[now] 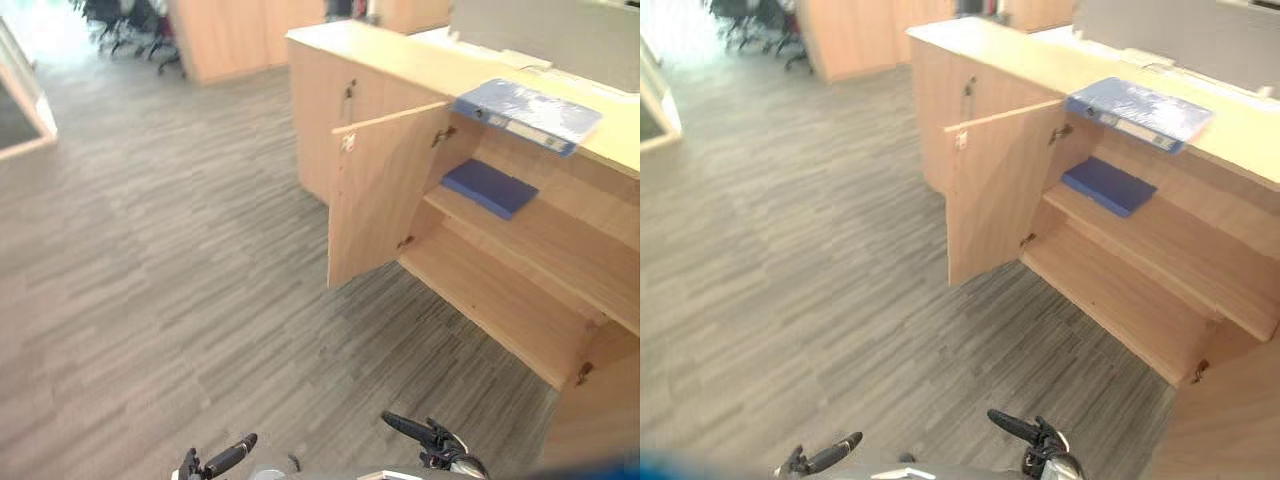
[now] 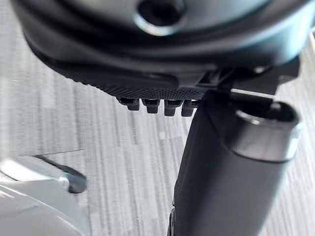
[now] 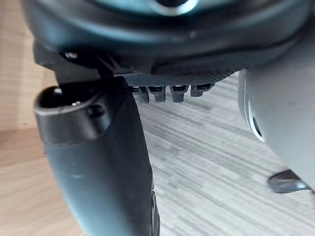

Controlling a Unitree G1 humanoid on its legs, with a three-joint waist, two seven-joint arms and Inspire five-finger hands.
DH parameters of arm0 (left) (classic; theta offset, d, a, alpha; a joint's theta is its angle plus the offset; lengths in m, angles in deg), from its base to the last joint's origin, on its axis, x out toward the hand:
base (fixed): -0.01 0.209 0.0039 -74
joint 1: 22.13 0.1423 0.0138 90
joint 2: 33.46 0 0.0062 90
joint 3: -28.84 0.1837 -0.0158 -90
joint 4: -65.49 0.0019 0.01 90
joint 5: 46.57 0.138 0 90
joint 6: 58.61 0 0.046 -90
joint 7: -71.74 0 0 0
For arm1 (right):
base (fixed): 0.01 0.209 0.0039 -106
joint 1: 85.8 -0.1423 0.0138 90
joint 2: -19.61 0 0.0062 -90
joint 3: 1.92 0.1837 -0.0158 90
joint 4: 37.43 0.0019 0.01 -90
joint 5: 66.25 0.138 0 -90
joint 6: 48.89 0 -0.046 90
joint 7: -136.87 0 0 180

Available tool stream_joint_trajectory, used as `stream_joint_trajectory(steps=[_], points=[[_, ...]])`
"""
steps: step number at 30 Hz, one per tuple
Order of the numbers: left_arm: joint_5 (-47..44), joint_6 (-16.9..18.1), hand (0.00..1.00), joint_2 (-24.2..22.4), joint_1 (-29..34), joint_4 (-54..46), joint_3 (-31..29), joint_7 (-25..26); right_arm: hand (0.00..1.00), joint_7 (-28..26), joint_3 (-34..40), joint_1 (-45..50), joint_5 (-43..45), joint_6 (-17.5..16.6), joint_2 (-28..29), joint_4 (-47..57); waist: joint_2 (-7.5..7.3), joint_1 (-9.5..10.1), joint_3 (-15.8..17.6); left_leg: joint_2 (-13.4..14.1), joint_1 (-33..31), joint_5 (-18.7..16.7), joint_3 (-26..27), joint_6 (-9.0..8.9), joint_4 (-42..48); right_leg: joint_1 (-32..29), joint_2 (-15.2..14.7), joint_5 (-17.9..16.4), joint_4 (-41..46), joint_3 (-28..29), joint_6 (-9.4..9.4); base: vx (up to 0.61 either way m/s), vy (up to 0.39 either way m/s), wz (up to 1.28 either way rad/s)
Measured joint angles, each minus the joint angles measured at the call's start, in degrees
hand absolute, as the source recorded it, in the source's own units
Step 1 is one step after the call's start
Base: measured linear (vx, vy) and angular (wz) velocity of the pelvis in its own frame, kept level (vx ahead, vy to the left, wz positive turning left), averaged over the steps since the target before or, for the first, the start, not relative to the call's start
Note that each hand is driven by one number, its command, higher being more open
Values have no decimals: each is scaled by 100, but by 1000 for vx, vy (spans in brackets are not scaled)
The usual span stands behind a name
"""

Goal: Walk over to the cabinet, pick up the folder, carry it to the office cabinet, place the folder inside the office cabinet, then close the office cabinet door

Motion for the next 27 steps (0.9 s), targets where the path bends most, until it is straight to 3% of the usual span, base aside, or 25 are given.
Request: stream_joint_trajectory(steps=[1, 2, 4, 5, 6, 8, 9, 10, 11, 12, 15, 17, 18, 19, 20, 21, 22, 24, 27], points=[[1, 0, 100, 27, -7, -2, -7, -9, 100, 0, -2, 13, -14, -16, -5, 20, -35, -8, -5, -50, 92, -45, 59, 31, -7, -39, -198, 62, 242, -152, -99, 128, 282, -41], [1, -6, 100, 65, -4, 8, -58, -14, 100, 0, 0, 26, -13, -39, -17, 21, -56, -11, -24, -60, 249, -109, 158, 62, -37, -96, -386, 51, 506, -432, -80, 110, 187, -51], [-5, -17, 100, 63, 29, 20, -118, -11, 100, -7, 4, 3, -13, -67, -17, 16, -32, -15, -28, 43, 416, -127, 345, 60, -156, -207, -283, -140, 524, -776, 220, 118, 126, -57], [-10, -25, 100, 44, -5, 56, -114, -16, 100, -9, 4, -54, -14, -66, -15, 1, 20, -30, 8, 165, 456, -127, 424, 60, -185, -280, -72, -386, 299, -974, 437, 116, -5, -49], [-13, -64, 100, -3, -48, 74, -102, -16, 100, -23, 4, -119, -12, -67, -13, 5, 108, -89, 69, 333, 468, -129, 425, 59, -190, -306, 222, -572, -130, -1175, 498, 94, -63, -40], [-22, -73, 100, -107, -146, 78, -77, -20, 100, -33, 4, -178, -14, -70, -5, 29, 211, -120, 145, 554, 498, -173, 466, -14, -216, -408, 590, -548, -1004, -1380, 575, 73, -148, -27], [-18, -73, 100, -94, -210, 79, -67, -37, 100, -34, 4, -202, -14, -67, 30, 40, 175, -101, 183, 609, 569, -206, 541, -98, -259, -488, 721, -356, -1669, -1396, 698, 74, -205, -30], [-16, -73, 100, -84, -229, 76, -68, -39, 100, -34, 1, -203, -14, -65, 54, 56, 148, -89, 200, 609, 610, -240, 561, -165, -267, -501, 737, -218, -1979, -1402, 702, 81, -257, -23], [23, -79, 100, -108, -258, 82, -65, -40, 100, -32, 2, -168, -13, -65, 72, 115, 175, -106, 226, 678, 704, -349, 551, -294, -291, -447, 817, 113, -2097, -1390, 467, 93, -269, -15], [72, -70, 100, -185, -265, 64, -64, -48, 100, -32, 2, -154, -14, -46, 52, 118, 219, -106, 193, 768, 743, -372, 533, -332, -345, -434, 927, -9, -2084, -1419, 535, 114, -267, -10], [197, -73, 100, -308, -368, 33, -76, -123, 100, -25, 5, -158, -13, -50, 28, 195, 328, -133, 221, 935, 817, -480, 380, -515, -481, -475, 1118, -402, -1877, -1522, 386, 214, -287, 0], [332, -78, 100, -376, -339, 30, -69, -152, 100, -6, 7, -141, -13, -36, 45, 150, 404, -161, 164, 1222, 870, -534, 158, -571, -423, -317, 1473, -626, -1993, -1627, 331, 213, -266, 13], [333, -82, 100, -375, -340, 10, -65, -184, 100, -11, 10, -151, -13, 14, 43, 125, 419, -174, 156, 1379, 775, -620, 44, -603, -108, -168, 1664, -669, -2145, -1702, 307, 244, -310, 26], [326, -90, 100, -375, -345, -71, -68, -238, 100, -7, 11, -151, -6, 35, 60, 49, 364, -181, 129, 1543, 377, -743, -55, -729, 798, 32, 1885, -663, -2455, -1810, 304, 284, -351, 26], [325, -75, 100, -349, -343, -193, -76, -270, 100, -7, -9, -133, -1, 80, 64, -23, 307, -174, 98, 1701, -255, -829, -181, -939, 2211, 220, 2142, -577, -2818, -1838, 244, 224, -268, 13], [321, -76, 100, -356, -340, -233, -85, -275, 100, -7, -10, -133, 0, 107, 48, -41, 330, -158, 95, 1776, -560, -846, -263, -1057, 2965, 328, 2300, -525, -2994, -1822, 201, 218, -204, -25], [264, -90, 100, -371, -334, -248, -127, -264, 100, 5, -6, -131, 2, 119, -2, -106, 406, -134, 59, 1931, -1043, -822, -310, -1223, 4267, 499, 2574, -481, -3263, -1727, 169, 246, -128, -52], [204, -114, 100, -356, -367, -283, -122, -252, 100, 73, -6, -100, 13, 148, -65, -235, 406, -47, 67, 2010, -1424, -855, -2, -1166, 5433, 849, 2805, -467, -3583, -1427, 161, 303, -72, -74], [189, -88, 100, -317, -447, -298, -121, -239, 100, 160, 5, -66, 16, 214, -132, -403, 321, 2, 131, 1815, -1789, -1088, 340, -894, 5199, 1229, 2800, -403, -3913, -955, 81, 350, -20, -79]])
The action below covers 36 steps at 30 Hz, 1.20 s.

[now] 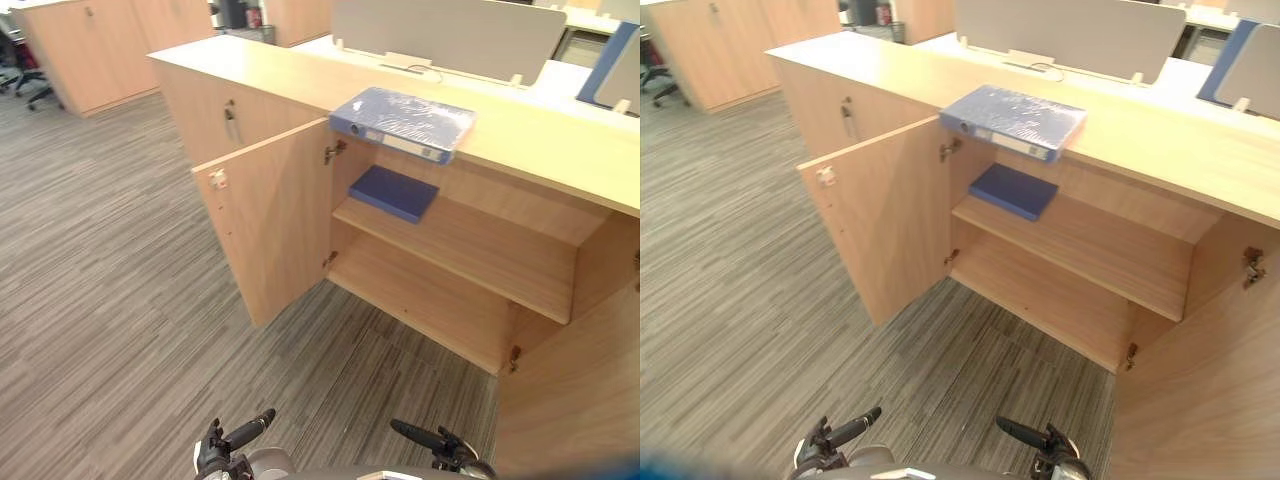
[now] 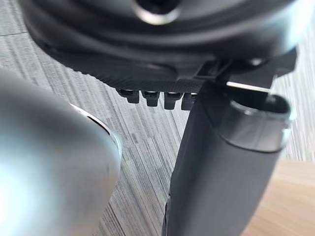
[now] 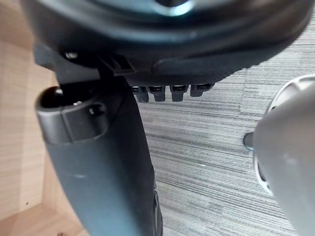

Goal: Walk over to the cabinet, pick up the folder, carry it to the office cabinet, place the folder inside the office cabinet, then close the office cabinet door

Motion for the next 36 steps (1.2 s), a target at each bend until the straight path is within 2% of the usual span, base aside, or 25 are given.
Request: stream_joint_trajectory(steps=[2, 3, 4, 5, 6, 7, 8, 9, 10, 12, 14, 15, 16, 17, 18, 19, 20, 21, 23, 25, 26, 27, 30, 32, 36], points=[[-101, 22, 100, 3, -19, -43, 1, 13, 100, 56, 4, -69, 0, 4, -7, -95, -21, 57, 65, -248, -202, -141, -35, 187, -841, 125, -120, 6, -48, 335, -2, 323, 87, -100], [-104, 25, 100, 4, -27, -145, 6, 18, 100, 90, 5, -88, -2, 15, 0, -95, -96, 68, 140, -570, -316, -126, -285, 235, -1789, 279, -289, 6, -98, 539, 0, 300, 104, -90], [-103, 24, 100, 3, -26, -161, 6, 21, 100, 93, 5, -88, -4, 15, 5, -93, -107, 69, 147, -627, -332, -99, -342, 249, -1988, 306, -314, 10, -110, 566, 14, 310, 132, -77], [-97, 25, 100, -1, -22, -190, 14, 39, 100, 97, 4, -88, -7, 10, 6, -76, -121, 74, 153, -838, -356, 169, -699, 319, -2938, 404, -395, 8, -171, 678, 195, 270, 163, -62], [-100, 18, 100, -12, -9, -190, 47, 50, 100, 99, 0, -73, -12, 2, 6, -64, -70, 77, 135, -936, -387, 830, -1081, 345, -3561, 543, -395, -49, -265, 797, 449, 357, 217, -67], [-96, 17, 100, -20, 18, -185, 49, 61, 100, 104, -3, -45, -14, 2, 8, -60, -32, 91, 102, -957, -365, 1290, -1171, 346, -3572, 609, -386, -78, -291, 868, 558, 402, 257, -41], [-97, 4, 100, 24, -6, -171, 46, 66, 100, 116, -4, -2, -17, 0, 135, -28, -190, 58, 31, -1117, -343, 1419, -1203, 290, -3524, 674, -573, -139, -284, 913, 704, 414, 224, -17], [-93, 12, 100, 153, -34, -180, 68, 50, 100, 109, -5, 20, -19, 0, 254, -6, -404, 86, -50, -1250, -325, 1358, -1062, 375, -3599, 572, -797, -120, -180, 949, 786, 400, 211, -16], [-94, 12, 100, 176, -37, -168, 71, 49, 100, 100, -5, 18, -19, 1, 284, -1, -443, 102, -74, -1278, -297, 1323, -971, 421, -3624, 491, -890, -94, -83, 1009, 839, 356, 203, -35], [-104, -14, 100, 170, -28, -64, 50, 95, 100, 79, -5, -66, -20, -18, 285, 52, -398, 141, -70, -1351, 31, 1158, -628, 612, -3781, 248, -1257, 3, 608, 1312, 1002, 323, 285, -68], [-105, -16, 100, 169, 33, 0, 54, 130, 100, 64, -5, -98, -22, -23, 264, 75, -346, 238, -55, -1476, 660, 1103, -203, 715, -4212, -148, -1744, 61, 1802, 1550, 957, 252, 275, -91], [-106, -19, 100, 168, 90, 50, 96, 130, 100, 27, -7, -84, -34, -37, 211, 185, -286, 202, -74, -1604, 1015, 1077, -79, 813, -4449, -465, -2156, 266, 2809, 1383, 608, 214, 244, -59], [-102, -19, 100, 179, 117, 117, 182, 123, 100, 15, -6, -69, -36, -63, 138, 272, -185, 118, -52, -1666, 1293, 1041, -32, 897, -4599, -670, -2550, 537, 3697, 1054, 72, 194, 223, -23], [-98, -20, 100, 202, 130, 157, 215, 114, 100, 15, -9, -78, -44, -70, 113, 278, -164, 84, -61, -1676, 1389, 1024, -17, 923, -4664, -762, -2723, 562, 4030, 870, -40, 151, 185, -10], [-94, -30, 100, 237, 135, 242, 220, 105, 100, 2, -11, -92, -73, -79, 91, 283, -139, 79, -104, -1676, 1552, 1019, 6, 936, -4829, -946, -2930, 543, 4414, 478, -36, 145, 149, -13], [-85, -36, 100, 238, 199, 247, 221, 98, 100, -24, -10, -93, -136, -91, 92, 291, -136, 81, -105, -1652, 1708, 1028, 37, 944, -4977, -1057, -2977, 485, 4385, 183, 57, 117, 112, -19], [-87, -45, 100, 232, 253, 252, 213, 85, 100, -39, -10, -93, -199, -95, 92, 301, -129, 81, -108, -1627, 1781, 1029, 66, 943, -5026, -1110, -2946, 405, 4246, 88, 184, 171, 34, -18], [-44, -61, 100, 238, 331, 275, 224, 49, 100, -69, -12, -98, -249, -101, 94, 317, -89, 64, -120, -1536, 1862, 1030, 86, 941, -5068, -1159, -2795, 257, 3808, -61, 417, 129, -38, -11], [41, -69, 100, 225, 334, 308, 256, 41, 100, -78, -12, -125, -253, -102, 94, 338, -4, 56, -90, -1361, 1883, 1034, 54, 930, -5073, -1258, -2511, 119, 2973, -137, 539, 166, -139, 0], [47, -84, 100, 224, 327, 312, 327, 36, 100, -76, -15, -135, -252, -90, 122, 385, 39, 58, -58, -1179, 1888, 1026, 23, 812, -5068, -1315, -2199, 226, 1927, -73, 674, 118, -229, 1], [63, -85, 100, 295, 342, 312, 326, 21, 100, -67, -21, -139, -249, -103, 186, 399, -90, 70, -31, -1175, 1946, 972, 6, 617, -5064, -1319, -2078, 828, 1334, 54, 670, 108, -272, -5], [126, -114, 100, 239, 330, 391, 321, 41, 100, -67, -42, -136, -253, -84, 169, 416, 50, 63, -1, -1008, 2030, 944, -26, 520, -5085, -1216, -1906, 789, 1331, 55, 620, 98, -280, -7], [159, -108, 100, 95, 338, 357, 292, 15, 100, -64, -55, -88, -251, -78, 116, 529, 194, 30, -58, -809, 2063, 993, -119, 346, -5241, -1225, -1698, 547, 1355, -53, 525, 59, -272, 1], [174, -104, 100, 43, 349, 277, 242, 14, 100, -45, -58, -76, -251, -66, 128, 532, 195, 29, -66, -697, 2099, 1024, -170, 194, -5358, -1207, -1587, 446, 1350, -141, 506, 24, -221, 14], [144, -105, 100, 66, 397, 251, 195, 14, 100, -13, -52, -72, -236, -39, 133, 461, 116, 37, -159, -595, 2021, 1034, -409, 139, -5508, -1190, -1389, 397, 1189, -240, 502, 36, -116, 11]])
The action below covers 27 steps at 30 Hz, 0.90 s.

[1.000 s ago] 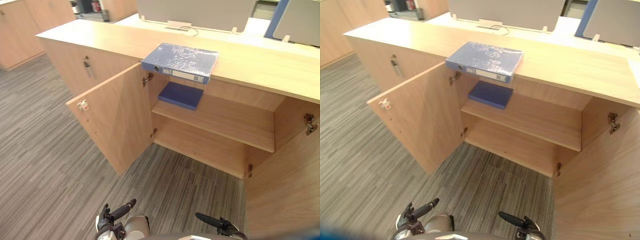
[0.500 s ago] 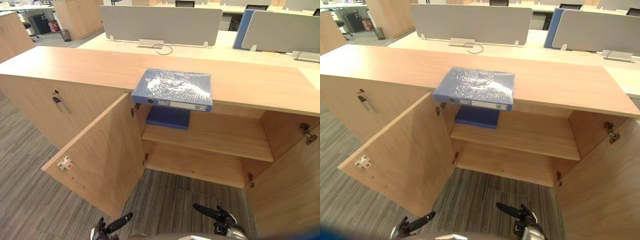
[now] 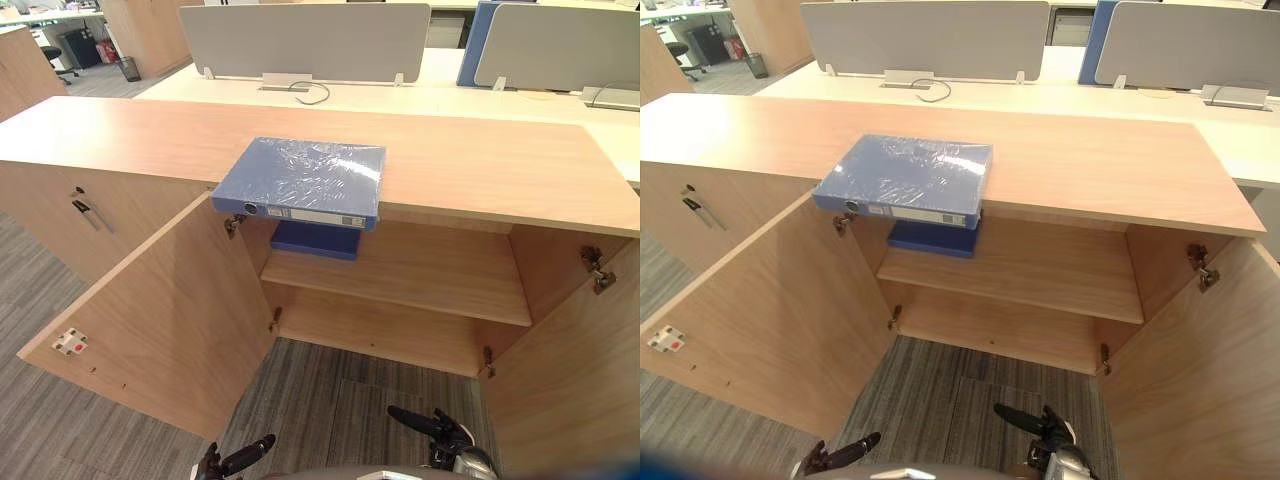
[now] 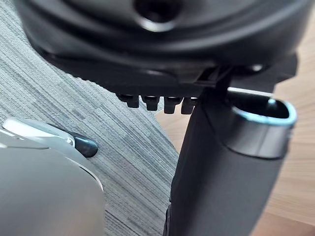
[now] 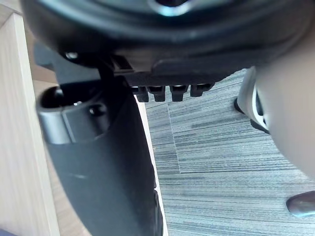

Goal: Walk over to the cabinet, pick up the folder, carry it to the office cabinet, place the folder inside the office cabinet, then close the office cabinet door

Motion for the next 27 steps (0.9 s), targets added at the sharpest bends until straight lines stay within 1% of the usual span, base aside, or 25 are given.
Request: stream_joint_trajectory(steps=[1, 2, 3, 4, 5, 6, 7, 8, 9, 10, 11, 12, 13, 14, 15, 16, 17, 18, 19, 20, 21, 22, 24, 25, 27], points=[[-8, 0, 100, 29, 11, 1, 3, 0, 100, 20, 2, 1, 11, 18, -36, -107, -7, -7, -69, 81, -70, -23, -72, -36, 22, 58, 121, 12, -148, -73, 5, 90, -76, 20], [-8, 0, 100, 44, 18, 2, 7, 1, 100, 30, 0, -1, 11, 24, -56, -153, -16, -4, -75, 125, -94, -57, -101, -84, 82, 94, 182, 10, -207, -87, 3, 118, -72, 18], [-18, 0, 100, 76, 66, 6, 8, 0, 100, 49, -6, 2, 16, 40, -66, -222, -47, 8, -107, 218, -188, -140, -118, -135, 300, 153, 303, -6, -330, -97, -18, 150, -71, 6], [-64, -4, 100, 140, 80, 39, 5, -10, 100, 70, -9, 0, 48, 39, -44, -266, -110, 9, -127, 281, -403, -266, -154, -188, 815, 198, 393, -13, -461, -96, -35, 191, -82, 1], [-99, -8, 100, 182, 82, 43, 3, -19, 100, 73, -10, -11, 63, 40, -22, -315, -153, 9, -138, 291, -594, -305, -173, -211, 1186, 227, 407, 3, -508, -96, -45, 212, -87, -1], [-208, -11, 100, 249, 71, 41, 13, -33, 100, 73, -62, -7, 122, 51, 7, -335, -261, 10, -107, 313, -973, -325, -165, -237, 2039, 372, 425, 84, -644, -100, -101, 164, -74, -2], [-273, -11, 100, 271, 65, 41, 25, -57, 100, 77, -127, 1, 175, 53, 5, -337, -288, 16, -81, 331, -1157, -355, -158, -231, 2437, 464, 424, 91, -711, -100, -107, 142, -43, -11], [-422, -9, 100, 289, 64, 39, 49, -139, 100, 81, -199, 17, 221, 60, -21, -338, -256, 45, -38, 354, -1315, -508, -59, -222, 2904, 623, 425, 99, -787, -66, -100, 90, 8, -15], [-568, -10, 100, 271, 63, 39, 109, -203, 100, 85, -198, 20, 221, 60, -77, -335, -220, 40, -26, 341, -1414, -669, 18, -169, 2933, 713, 418, 114, -838, -53, -75, 96, 77, -17], [-829, -11, 100, 273, 34, 30, 256, -311, 100, 82, -197, 7, 220, 63, -155, -336, -170, 38, -12, 200, -1545, -762, 89, -74, 2667, 771, 369, 145, -877, -30, -19, 75, 149, -12], [-1014, -7, 100, 273, 40, -19, 387, -381, 100, 67, -199, -8, 218, 63, -219, -333, -102, 36, -33, 62, -1601, -502, 88, 46, 2076, 763, 370, 161, -866, 4, 70, 108, 219, -14], [-1224, -15, 100, 264, 11, -51, 594, -484, 100, 54, -233, -48, 213, 72, -293, -336, -11, 64, -29, -7, -1545, -85, 117, 167, 1612, 758, 419, 168, -913, 93, 183, 107, 195, -12], [-1295, -15, 100, 328, -10, -86, 688, -523, 100, 41, -285, -57, 208, 84, -267, -334, -83, 81, -17, -89, -1460, 16, 128, 169, 1448, 757, 381, 231, -979, 152, 217, 151, 161, -1], [-1456, -13, 100, 430, -2, -337, 924, -539, 100, 15, -413, -63, 201, 82, -193, -316, -204, 44, -37, -235, -1369, 165, 118, 220, 1072, 746, 321, 272, -1163, 303, 226, 148, 79, 18], [-1715, -26, 100, 455, 40, -801, 1248, -567, 100, -24, -413, -67, 195, 82, -125, -316, -312, 48, -82, -350, -1300, 296, 105, 248, 815, 760, 260, 333, -1278, 276, 288, 134, 56, 20], [-1778, -25, 100, 453, 67, -937, 1311, -591, 100, -28, -415, -70, 194, 82, -114, -315, -315, 50, -83, -364, -1283, 312, 107, 256, 773, 764, 251, 340, -1293, 273, 298, 92, 29, 15], [-2100, -28, 100, 472, 243, -1561, 1610, -664, 100, -31, -503, -78, 193, 82, -83, -275, -277, 54, -62, -427, -1180, 397, 114, 270, 590, 789, 219, 351, -1325, 279, 302, 60, 35, 1], [-2408, -24, 100, 474, 430, -2263, 1871, -770, 100, -35, -673, -69, 187, 80, -69, -174, -273, 52, -64, -474, -1052, 514, 140, 286, 324, 791, 205, 361, -1338, 312, 293, 51, 36, -2], [-2627, -23, 100, 478, 536, -2569, 1977, -856, 100, -37, -748, -67, 175, 76, -62, -134, -248, 50, -63, -490, -988, 585, 153, 278, 184, 782, 208, 370, -1352, 334, 279, 24, 14, -7], [-2998, -20, 100, 474, 639, -3074, 2146, -1027, 100, -47, -887, -57, 148, 73, -62, -68, -193, 40, -66, -494, -868, 723, 177, 263, -88, 773, 235, 387, -1393, 380, 255, 7, -3, -10], [-3207, -21, 100, 450, 686, -3356, 2234, -1117, 100, -61, -961, -47, 44, 73, -64, -48, -141, 35, -98, -485, -780, 822, 203, 263, -291, 759, 263, 396, -1425, 405, 243, -6, -33, -15], [-3393, -24, 100, 425, 754, -3739, 2364, -1182, 100, -75, -1114, -33, -39, 72, -91, -39, -54, 13, -153, -459, -650, 939, 232, 251, -576, 752, 322, 405, -1463, 438, 230, -9, -33, -14], [-3400, -28, 100, 421, 807, -4015, 2428, -1231, 100, -90, -1171, -1, -91, 75, -94, -45, -21, -4, -174, -433, -571, 1001, 251, 253, -735, 752, 361, 407, -1481, 461, 225, -11, -29, -10], [-3394, -28, 100, 424, 871, -4335, 2519, -1247, 100, -99, -1289, 14, -244, 84, -139, -51, 32, -46, -207, -407, -538, 1042, 255, 265, -850, 730, 407, 421, -1508, 482, 201, -14, -21, -7], [-3368, -29, 100, 426, 873, -4495, 2556, -1244, 100, -101, -1314, 14, -244, 86, -155, -57, 41, -56, -213, -399, -547, 1042, 253, 265, -851, 721, 422, 427, -1525, 489, 194, -8, -8, -3]])
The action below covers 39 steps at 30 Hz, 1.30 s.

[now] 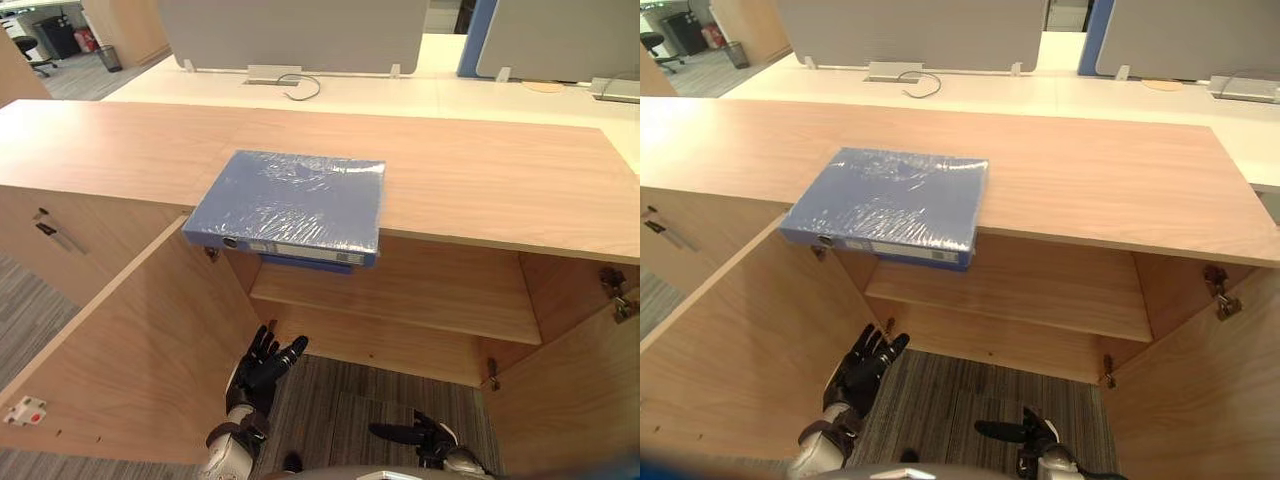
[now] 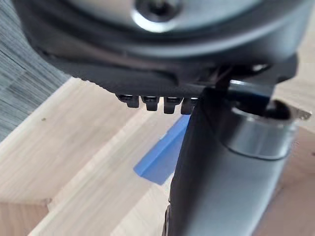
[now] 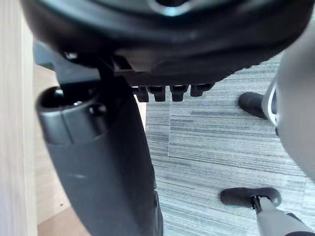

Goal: Walk over to the cabinet, pick up the folder, carry it to the office cabinet, place the folder inside the office cabinet, then close the office cabinet door

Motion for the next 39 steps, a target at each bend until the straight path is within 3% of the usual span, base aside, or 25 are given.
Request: stream_joint_trajectory(steps=[5, 11, 23, 28, 31, 35, 39], points=[[985, -3, 100, 28, 152, -680, -66, 177, 100, 0, -1, 36, 1, 76, 13, -35, -154, -17, -25, -11, -11, 0, -6, 0, -3, 25, 12, 29, -95, -7, 2, 0, 0, 0], [2430, -97, 100, -155, 232, -786, -579, 773, 100, 4, 9, 93, 4, 142, 86, -19, -217, 87, -47, -57, 64, 4, -119, 1, -3, 259, 28, 103, -290, -137, 1, -1, -3, 9], [2408, -423, 100, -649, 592, -710, -914, 991, 100, 9, 15, 192, 12, 346, 531, 377, -301, 218, -95, -50, 109, 44, -310, -29, -39, 458, 59, 118, -412, -364, 24, -33, -12, 9], [3155, -479, 100, -928, 574, -1459, -923, 1460, 100, 95, 3, 293, 16, 343, 589, 342, -398, 328, -180, -46, -6, 82, -431, -72, -7, 449, 77, 125, -424, -484, 36, -3, -14, 13], [3907, -473, 100, -917, 501, -2195, -942, 2026, 100, 243, -57, 342, 12, 294, 619, 331, -449, 395, -238, -38, -28, 86, -457, -78, -6, 453, 90, 125, -427, -515, 36, -20, -16, 7], [5699, -406, 100, -858, 77, -2870, -829, 3432, 100, 521, -491, 308, -48, 75, 595, 141, -466, 434, -255, -54, -121, 102, -585, -63, -8, 448, 97, 121, -427, -598, 37, -43, -10, 12], [7190, -407, 100, -801, -63, -3520, -803, 4198, 100, 583, -790, 181, -457, -39, 552, -156, -476, 463, -270, -56, -160, 110, -630, -60, -9, 426, 135, 115, -427, -610, 32, -26, -15, 7]])
